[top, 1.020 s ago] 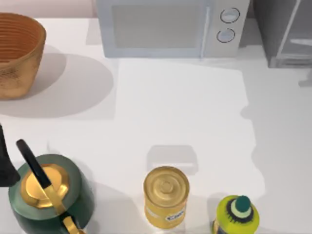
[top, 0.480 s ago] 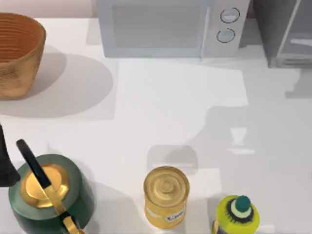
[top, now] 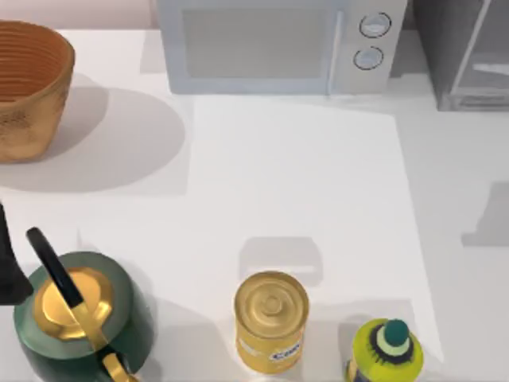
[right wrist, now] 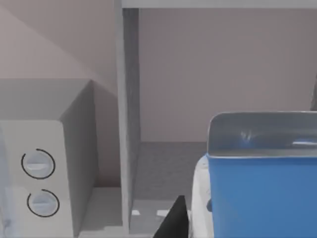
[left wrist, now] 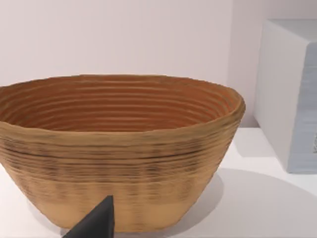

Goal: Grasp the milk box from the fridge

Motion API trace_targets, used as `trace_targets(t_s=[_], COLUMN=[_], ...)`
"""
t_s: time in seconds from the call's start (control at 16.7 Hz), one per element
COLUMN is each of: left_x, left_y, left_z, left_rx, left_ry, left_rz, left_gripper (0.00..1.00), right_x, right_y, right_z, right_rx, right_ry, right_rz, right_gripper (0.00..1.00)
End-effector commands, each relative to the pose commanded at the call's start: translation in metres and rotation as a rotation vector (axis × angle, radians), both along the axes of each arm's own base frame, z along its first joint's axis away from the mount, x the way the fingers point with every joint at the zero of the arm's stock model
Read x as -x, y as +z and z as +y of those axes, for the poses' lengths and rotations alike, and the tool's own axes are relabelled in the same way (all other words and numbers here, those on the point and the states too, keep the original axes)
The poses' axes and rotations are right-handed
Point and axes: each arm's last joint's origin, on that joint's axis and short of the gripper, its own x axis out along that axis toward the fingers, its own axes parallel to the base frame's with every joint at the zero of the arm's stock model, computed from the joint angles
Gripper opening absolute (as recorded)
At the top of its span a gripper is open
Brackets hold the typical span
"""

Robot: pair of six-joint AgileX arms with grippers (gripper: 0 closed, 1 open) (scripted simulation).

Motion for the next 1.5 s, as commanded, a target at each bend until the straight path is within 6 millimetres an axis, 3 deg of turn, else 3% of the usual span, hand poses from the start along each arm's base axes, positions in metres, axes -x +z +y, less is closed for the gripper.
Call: trace_targets(t_s=[0.24, 0.54, 1.08, 1.5], left_x=[0.000, 0.000, 0.000, 0.000], left_y=[0.000, 0.000, 0.000, 0.000], left_z=[0.000, 0.000, 0.000, 0.000], left_rx=[0.000, 0.000, 0.000, 0.000], left_ry=[0.000, 0.000, 0.000, 0.000], left_rz=[0.000, 0.000, 0.000, 0.000], left_gripper=[1.00, 1.00, 1.00, 1.00], right_x=[0.033, 0.042, 0.040, 0.021], right_y=[-0.036, -0.062, -0.060, -0.040], right_z=[0.006, 0.008, 0.009, 0.017], right_rx=[-0.004, -0.004, -0.008, -0.005], right_ry=[0.001, 0.004, 0.010, 0.108], right_rz=[0.018, 0.046, 0.054, 0.062], right_gripper=[0.00, 0.00, 0.00, 0.00])
